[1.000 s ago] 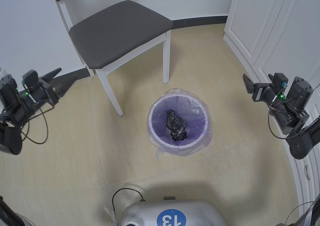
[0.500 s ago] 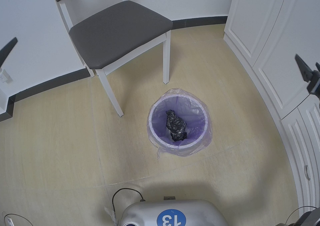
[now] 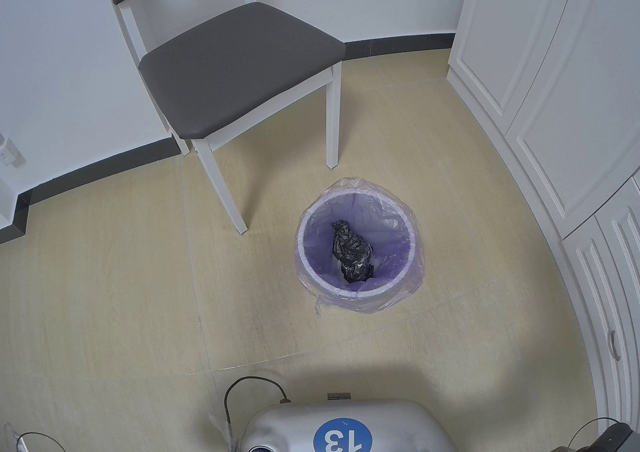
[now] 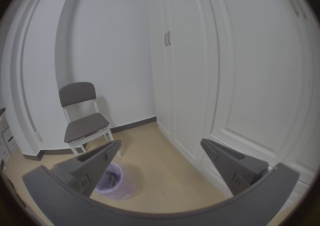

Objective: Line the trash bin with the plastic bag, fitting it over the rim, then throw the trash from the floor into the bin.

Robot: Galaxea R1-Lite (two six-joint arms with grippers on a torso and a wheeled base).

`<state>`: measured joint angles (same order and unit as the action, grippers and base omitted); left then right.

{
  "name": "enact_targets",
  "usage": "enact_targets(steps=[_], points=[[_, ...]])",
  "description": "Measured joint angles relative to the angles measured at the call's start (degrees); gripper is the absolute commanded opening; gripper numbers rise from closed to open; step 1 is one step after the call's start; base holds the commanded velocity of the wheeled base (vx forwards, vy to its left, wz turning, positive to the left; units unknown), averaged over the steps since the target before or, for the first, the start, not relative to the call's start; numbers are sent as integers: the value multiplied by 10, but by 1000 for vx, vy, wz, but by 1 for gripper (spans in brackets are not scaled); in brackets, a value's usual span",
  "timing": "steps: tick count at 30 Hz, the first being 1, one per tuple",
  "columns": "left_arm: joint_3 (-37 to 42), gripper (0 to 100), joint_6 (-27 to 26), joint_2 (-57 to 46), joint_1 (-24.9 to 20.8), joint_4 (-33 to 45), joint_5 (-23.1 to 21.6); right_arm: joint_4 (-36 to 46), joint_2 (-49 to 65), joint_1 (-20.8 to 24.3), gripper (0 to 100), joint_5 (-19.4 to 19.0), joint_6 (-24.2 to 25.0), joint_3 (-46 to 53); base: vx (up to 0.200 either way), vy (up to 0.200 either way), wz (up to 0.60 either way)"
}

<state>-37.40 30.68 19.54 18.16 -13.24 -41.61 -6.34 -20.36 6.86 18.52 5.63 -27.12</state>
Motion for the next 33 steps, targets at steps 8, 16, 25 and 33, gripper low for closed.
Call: enact_targets(steps=[8,16,25,33], points=[[-77,100,-35,-110,-14,260,-5,100,149,-47,100,-22,25,5,0,0,0],[-151,100,-100,-137,-120,367,3,116,188,-63,100,-70,26,25,0,0,0],[-75,100,-152,-171,-190,385,96,95,196,-67,100,-106,-45,83,0,0,0],[124,100,-243,-186,-187,253,254,33,197,-68,100,-109,-94,169,0,0,0]])
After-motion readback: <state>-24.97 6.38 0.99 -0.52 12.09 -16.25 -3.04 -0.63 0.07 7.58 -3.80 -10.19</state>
